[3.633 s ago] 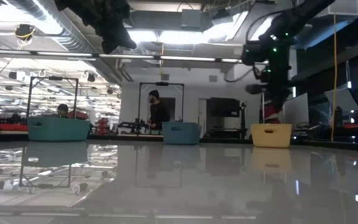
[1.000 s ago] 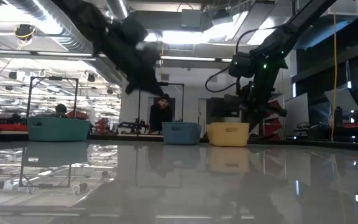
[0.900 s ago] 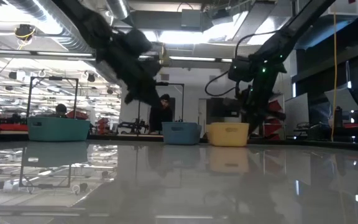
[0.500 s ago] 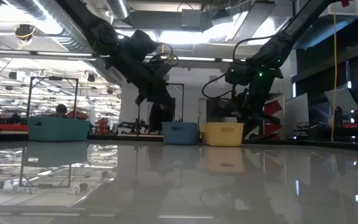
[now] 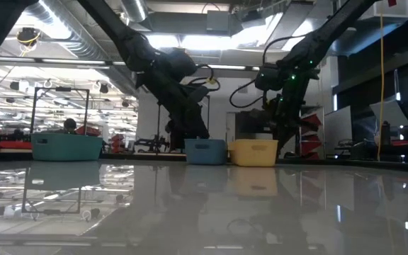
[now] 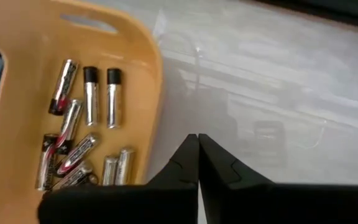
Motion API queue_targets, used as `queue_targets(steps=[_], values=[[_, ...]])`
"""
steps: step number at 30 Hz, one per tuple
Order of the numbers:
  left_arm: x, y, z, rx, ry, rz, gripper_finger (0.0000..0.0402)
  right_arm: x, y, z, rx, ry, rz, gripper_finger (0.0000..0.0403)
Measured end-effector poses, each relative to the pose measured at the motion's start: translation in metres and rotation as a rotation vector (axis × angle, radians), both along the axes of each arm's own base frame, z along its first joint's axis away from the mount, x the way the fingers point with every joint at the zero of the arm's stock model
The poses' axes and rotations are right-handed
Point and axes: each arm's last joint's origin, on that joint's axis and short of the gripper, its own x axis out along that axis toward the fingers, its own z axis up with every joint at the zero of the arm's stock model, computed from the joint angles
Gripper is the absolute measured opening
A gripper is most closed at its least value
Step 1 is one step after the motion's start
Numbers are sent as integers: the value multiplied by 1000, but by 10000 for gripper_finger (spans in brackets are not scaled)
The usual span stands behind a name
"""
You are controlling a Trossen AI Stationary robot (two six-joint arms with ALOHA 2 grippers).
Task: Sort batteries
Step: Adjust the bins
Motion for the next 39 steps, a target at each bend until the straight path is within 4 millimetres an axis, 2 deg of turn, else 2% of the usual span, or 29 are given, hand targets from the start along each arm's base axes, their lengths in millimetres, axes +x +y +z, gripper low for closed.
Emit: queue_targets(steps=[21, 29, 39], values=[[7, -18, -2, -92, 17, 50, 1, 12, -12, 33, -97, -13, 131, 0], [15, -34, -2, -111, 13, 62, 1, 11, -16, 38, -124, 0, 169, 0], [20, -40, 1, -120, -21, 80, 1, 6, -22, 38, -125, 8, 192, 0]])
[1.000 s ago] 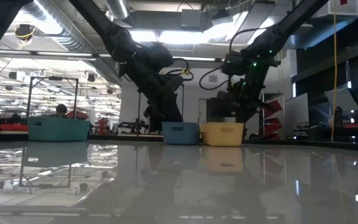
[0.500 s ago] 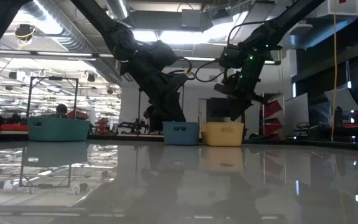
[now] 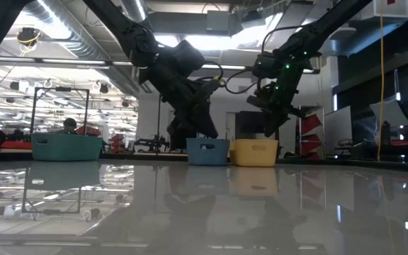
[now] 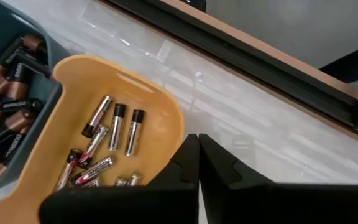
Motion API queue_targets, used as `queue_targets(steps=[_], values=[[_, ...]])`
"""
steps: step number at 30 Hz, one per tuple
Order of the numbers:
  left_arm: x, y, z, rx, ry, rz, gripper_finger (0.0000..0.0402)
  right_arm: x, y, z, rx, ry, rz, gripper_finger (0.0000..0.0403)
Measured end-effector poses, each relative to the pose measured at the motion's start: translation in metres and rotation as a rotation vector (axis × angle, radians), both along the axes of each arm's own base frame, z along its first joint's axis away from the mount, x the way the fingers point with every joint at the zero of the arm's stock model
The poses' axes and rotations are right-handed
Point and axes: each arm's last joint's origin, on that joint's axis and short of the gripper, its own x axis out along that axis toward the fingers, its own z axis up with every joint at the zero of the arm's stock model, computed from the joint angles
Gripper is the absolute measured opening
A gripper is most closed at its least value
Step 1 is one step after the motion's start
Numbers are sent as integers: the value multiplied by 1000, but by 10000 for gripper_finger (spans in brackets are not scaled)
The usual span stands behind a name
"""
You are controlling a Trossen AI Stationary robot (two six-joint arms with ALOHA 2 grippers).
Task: Sort batteries
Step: Adjust the bins
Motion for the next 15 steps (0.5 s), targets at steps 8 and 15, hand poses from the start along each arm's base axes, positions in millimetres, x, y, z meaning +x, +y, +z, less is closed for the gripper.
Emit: queue_targets(steps=[8, 15], values=[[2, -3, 1, 1, -9, -6, 1, 0, 0, 0, -5, -1, 4, 0], [0, -2, 10, 30, -32, -18, 1, 0, 0, 0, -5, -1, 4, 0]])
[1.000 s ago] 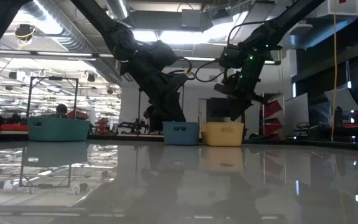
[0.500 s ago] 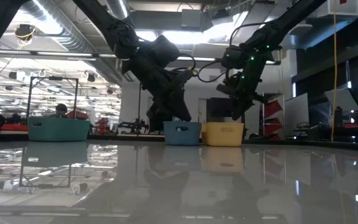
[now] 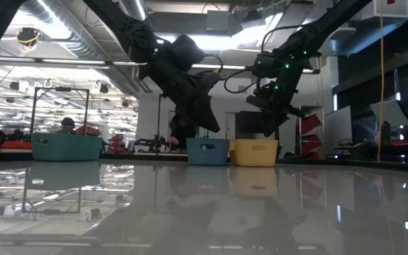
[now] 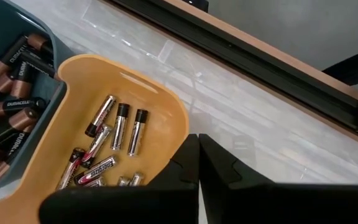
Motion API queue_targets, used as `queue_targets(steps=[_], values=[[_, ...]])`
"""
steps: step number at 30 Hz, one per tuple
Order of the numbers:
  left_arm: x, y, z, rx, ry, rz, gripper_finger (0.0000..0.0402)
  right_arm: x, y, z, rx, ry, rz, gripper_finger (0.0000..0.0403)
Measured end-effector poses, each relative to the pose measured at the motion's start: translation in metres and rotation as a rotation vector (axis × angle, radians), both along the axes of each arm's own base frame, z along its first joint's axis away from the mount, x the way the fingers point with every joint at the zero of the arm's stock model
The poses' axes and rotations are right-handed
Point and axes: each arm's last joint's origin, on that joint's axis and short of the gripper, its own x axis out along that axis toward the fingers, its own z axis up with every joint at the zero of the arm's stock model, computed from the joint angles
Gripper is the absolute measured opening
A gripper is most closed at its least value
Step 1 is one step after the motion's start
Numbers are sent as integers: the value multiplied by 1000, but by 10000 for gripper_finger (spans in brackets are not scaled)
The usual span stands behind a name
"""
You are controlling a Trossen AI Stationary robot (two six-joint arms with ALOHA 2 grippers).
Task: Sort batteries
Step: Adjust the bins
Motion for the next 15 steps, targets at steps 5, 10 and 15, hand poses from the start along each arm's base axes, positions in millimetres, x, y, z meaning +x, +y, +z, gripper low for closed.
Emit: queue_targets(steps=[5, 10, 15], values=[[-5, 5, 8, 34, -3, 6, 1, 0, 0, 0, -6, 5, -4, 0], [-26, 18, 43, 74, -53, 75, 1, 0, 0, 0, -3, 5, -3, 0], [-73, 32, 79, 133, 50, 191, 1, 0, 1, 0, 3, 2, 1, 0]])
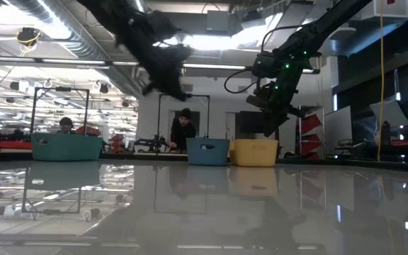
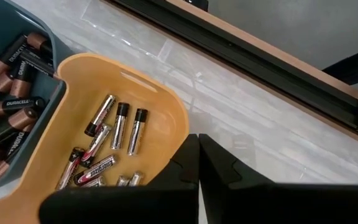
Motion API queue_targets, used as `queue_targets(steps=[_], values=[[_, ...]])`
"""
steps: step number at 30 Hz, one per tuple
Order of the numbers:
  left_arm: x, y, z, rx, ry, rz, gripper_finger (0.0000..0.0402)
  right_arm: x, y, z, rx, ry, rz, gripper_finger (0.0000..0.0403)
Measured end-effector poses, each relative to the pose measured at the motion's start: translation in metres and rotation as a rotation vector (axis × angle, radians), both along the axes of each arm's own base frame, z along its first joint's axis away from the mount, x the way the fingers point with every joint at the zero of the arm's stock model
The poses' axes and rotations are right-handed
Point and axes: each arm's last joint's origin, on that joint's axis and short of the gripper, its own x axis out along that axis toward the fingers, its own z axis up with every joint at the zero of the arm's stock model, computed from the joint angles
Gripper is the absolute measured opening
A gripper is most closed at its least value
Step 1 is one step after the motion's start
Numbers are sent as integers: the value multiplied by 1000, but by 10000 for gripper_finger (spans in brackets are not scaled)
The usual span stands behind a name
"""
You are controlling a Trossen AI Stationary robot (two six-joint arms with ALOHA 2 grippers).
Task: Sort batteries
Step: Adjust the bins
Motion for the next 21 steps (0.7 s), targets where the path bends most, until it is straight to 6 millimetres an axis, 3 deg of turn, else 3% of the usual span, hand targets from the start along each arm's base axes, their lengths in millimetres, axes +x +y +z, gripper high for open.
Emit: queue_targets(steps=[5, 8, 12, 21], values=[[-61, 14, -8, -164, 338, 266, 1, 1, 0, 0, -5, -6, 0, 0], [-84, 18, -15, -210, 502, 400, 1, 1, -1, 1, -10, -11, 0, 0], [-99, 16, -28, -229, 623, 488, 1, 1, -1, 1, -10, -15, 1, 0], [-115, 13, -51, -320, 684, 506, 1, 1, 0, 0, 8, -22, 18, 0]])
